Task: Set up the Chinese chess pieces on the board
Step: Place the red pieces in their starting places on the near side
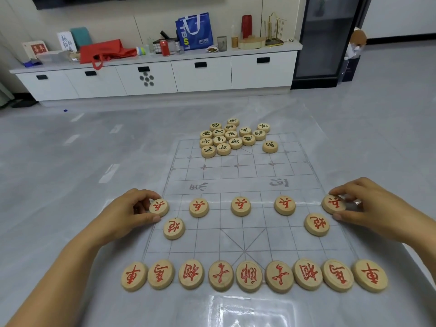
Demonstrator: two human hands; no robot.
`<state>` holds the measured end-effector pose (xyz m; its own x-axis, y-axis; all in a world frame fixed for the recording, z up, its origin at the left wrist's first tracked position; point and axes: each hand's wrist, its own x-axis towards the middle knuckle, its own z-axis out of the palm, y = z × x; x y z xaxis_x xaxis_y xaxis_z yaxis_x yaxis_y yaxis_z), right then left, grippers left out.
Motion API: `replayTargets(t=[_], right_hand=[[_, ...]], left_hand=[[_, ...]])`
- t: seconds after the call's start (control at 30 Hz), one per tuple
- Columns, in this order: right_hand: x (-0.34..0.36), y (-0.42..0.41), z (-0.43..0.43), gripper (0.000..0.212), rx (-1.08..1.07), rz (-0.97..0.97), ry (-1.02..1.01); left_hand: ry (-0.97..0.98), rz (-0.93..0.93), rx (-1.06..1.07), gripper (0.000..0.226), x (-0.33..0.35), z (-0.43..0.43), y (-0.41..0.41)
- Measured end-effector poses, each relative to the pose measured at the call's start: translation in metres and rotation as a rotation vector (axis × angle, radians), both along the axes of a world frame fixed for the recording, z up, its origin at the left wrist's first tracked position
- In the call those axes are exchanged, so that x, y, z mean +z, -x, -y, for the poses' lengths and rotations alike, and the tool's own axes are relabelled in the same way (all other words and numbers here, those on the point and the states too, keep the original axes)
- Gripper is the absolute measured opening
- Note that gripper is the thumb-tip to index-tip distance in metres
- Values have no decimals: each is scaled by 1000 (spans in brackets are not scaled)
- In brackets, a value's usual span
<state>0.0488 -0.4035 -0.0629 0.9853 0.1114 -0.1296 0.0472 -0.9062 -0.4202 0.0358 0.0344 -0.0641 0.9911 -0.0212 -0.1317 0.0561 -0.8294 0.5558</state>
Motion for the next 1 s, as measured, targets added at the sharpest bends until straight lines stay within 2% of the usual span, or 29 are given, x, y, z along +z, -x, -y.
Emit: replayTargets(t=[0.33,1.0], right_hand=[[2,2,-1,46,1,0,7],[3,4,1,65,-26,-32,-42]], left_hand=[[6,-9,6,37,1,2,0],[47,-60,43,36,7,5,0]])
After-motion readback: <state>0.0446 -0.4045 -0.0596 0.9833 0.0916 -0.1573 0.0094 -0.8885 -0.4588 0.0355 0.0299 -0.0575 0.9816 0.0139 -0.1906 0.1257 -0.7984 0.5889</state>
